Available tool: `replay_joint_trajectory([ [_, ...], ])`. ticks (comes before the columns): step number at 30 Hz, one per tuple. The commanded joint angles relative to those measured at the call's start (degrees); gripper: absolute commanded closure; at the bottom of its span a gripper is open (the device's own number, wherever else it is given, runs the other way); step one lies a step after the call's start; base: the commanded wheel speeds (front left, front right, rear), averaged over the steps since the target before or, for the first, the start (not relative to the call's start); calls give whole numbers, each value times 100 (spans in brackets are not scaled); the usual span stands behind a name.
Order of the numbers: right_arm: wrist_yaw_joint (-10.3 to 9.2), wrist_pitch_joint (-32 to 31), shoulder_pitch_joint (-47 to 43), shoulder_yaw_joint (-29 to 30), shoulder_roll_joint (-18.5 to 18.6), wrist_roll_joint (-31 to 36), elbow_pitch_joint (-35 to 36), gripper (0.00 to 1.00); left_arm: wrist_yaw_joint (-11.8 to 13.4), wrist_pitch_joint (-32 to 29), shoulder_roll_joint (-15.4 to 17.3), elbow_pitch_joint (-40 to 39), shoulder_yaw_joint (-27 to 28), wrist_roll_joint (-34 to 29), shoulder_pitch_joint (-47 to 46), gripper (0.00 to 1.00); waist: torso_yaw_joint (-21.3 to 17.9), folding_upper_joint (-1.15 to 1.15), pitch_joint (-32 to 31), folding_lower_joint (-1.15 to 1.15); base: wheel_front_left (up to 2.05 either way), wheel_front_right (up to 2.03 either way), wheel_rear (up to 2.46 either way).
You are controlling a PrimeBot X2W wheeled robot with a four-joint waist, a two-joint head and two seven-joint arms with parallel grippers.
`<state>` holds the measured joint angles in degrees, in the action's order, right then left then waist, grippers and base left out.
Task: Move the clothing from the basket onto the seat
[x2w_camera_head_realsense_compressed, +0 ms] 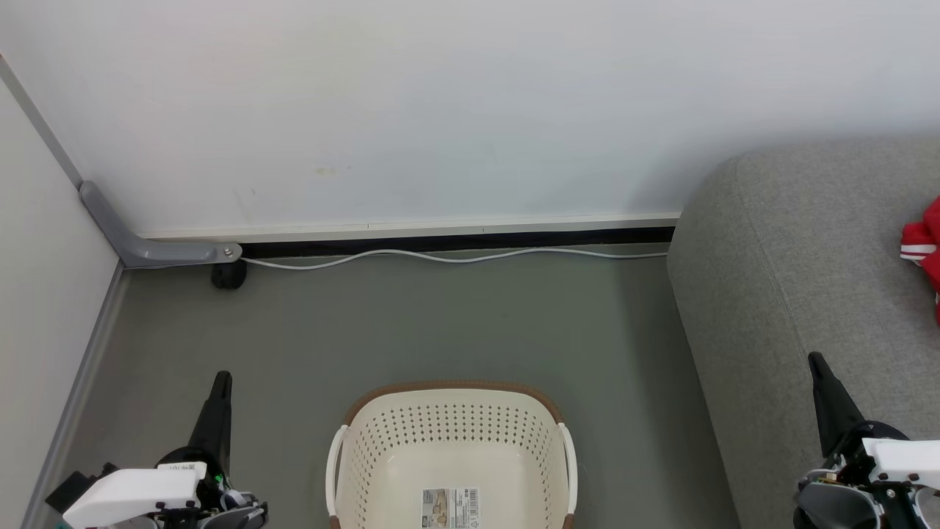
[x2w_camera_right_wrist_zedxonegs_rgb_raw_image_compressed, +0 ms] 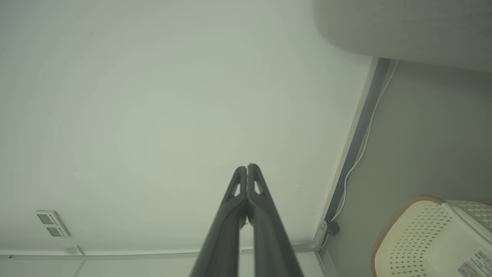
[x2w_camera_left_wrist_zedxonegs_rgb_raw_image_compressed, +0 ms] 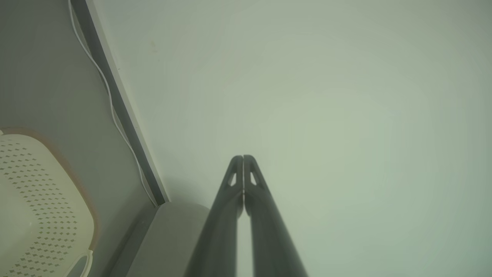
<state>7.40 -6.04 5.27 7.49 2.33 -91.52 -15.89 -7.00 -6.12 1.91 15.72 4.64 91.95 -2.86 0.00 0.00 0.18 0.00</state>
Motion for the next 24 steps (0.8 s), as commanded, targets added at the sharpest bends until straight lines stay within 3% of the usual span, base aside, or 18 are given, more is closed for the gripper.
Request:
replay_joint_trajectory([
  [1,9,-46,92,-95,54,-63,187,100,-48,-37,97,-165,189,21,-334,100,0,0,0,0,0,0,0],
  [24,9,-46,92,-96,54,-64,187,100,-48,-37,97,-166,188,21,-333,100,0,0,0,0,0,0,0],
])
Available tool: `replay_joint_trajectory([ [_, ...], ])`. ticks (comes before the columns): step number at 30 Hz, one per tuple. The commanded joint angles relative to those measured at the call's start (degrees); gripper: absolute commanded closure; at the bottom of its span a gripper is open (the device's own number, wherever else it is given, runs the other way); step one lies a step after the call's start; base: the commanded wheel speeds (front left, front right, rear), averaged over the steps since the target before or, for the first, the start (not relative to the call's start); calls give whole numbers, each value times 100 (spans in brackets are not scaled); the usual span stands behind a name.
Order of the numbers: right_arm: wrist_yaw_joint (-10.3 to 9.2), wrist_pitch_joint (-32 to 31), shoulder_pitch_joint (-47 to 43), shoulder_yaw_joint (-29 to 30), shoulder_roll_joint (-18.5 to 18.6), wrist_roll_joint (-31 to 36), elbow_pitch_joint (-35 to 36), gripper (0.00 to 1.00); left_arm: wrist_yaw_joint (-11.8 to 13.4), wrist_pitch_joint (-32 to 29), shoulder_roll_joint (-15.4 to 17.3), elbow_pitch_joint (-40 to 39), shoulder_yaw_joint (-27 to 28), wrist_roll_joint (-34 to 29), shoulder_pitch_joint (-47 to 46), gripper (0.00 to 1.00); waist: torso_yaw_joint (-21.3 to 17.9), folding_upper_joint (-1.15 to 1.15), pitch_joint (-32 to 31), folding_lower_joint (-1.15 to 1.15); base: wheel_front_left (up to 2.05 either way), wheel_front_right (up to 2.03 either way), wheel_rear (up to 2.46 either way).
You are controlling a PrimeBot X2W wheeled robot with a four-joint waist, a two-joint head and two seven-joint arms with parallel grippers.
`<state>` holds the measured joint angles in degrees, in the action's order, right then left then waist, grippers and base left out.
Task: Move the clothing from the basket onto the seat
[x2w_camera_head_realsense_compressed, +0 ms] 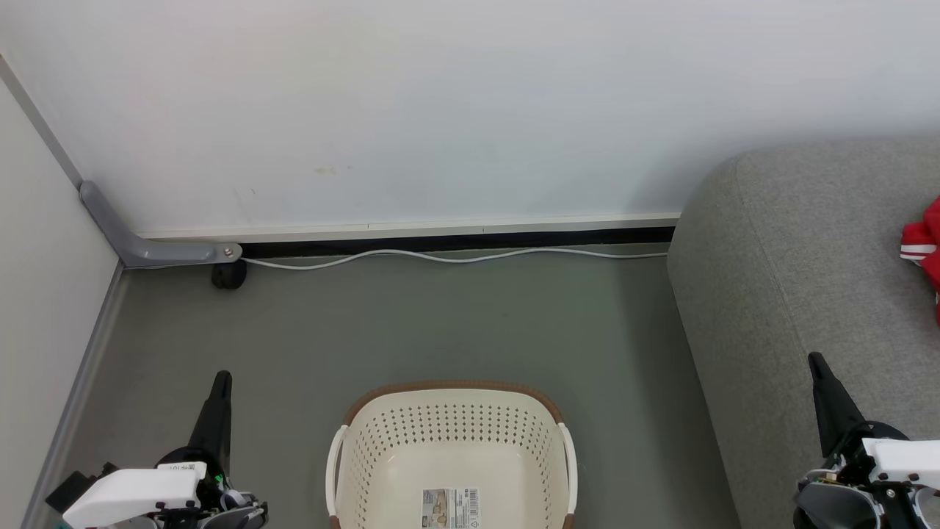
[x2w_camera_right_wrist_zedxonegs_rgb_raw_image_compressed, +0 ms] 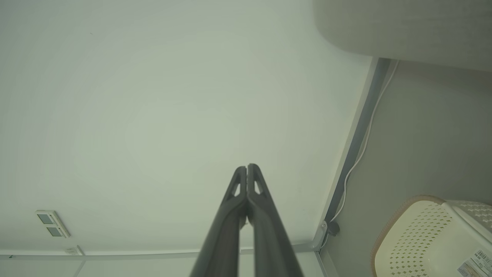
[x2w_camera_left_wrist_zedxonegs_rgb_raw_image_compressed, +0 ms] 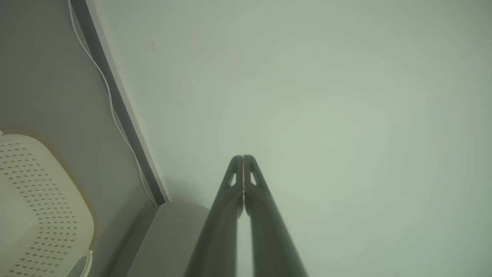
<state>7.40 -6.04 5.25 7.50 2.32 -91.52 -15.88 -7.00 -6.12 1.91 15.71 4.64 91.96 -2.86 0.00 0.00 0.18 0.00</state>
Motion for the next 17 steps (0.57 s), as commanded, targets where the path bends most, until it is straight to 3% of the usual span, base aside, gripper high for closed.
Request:
replay_joint_trajectory([
  [1,9,-46,93,-97,55,-64,186,100,-48,-37,97,-165,188,20,-333,100,0,0,0,0,0,0,0],
  [17,9,-45,93,-97,55,-64,186,100,-48,-36,97,-165,188,20,-333,100,0,0,0,0,0,0,0],
])
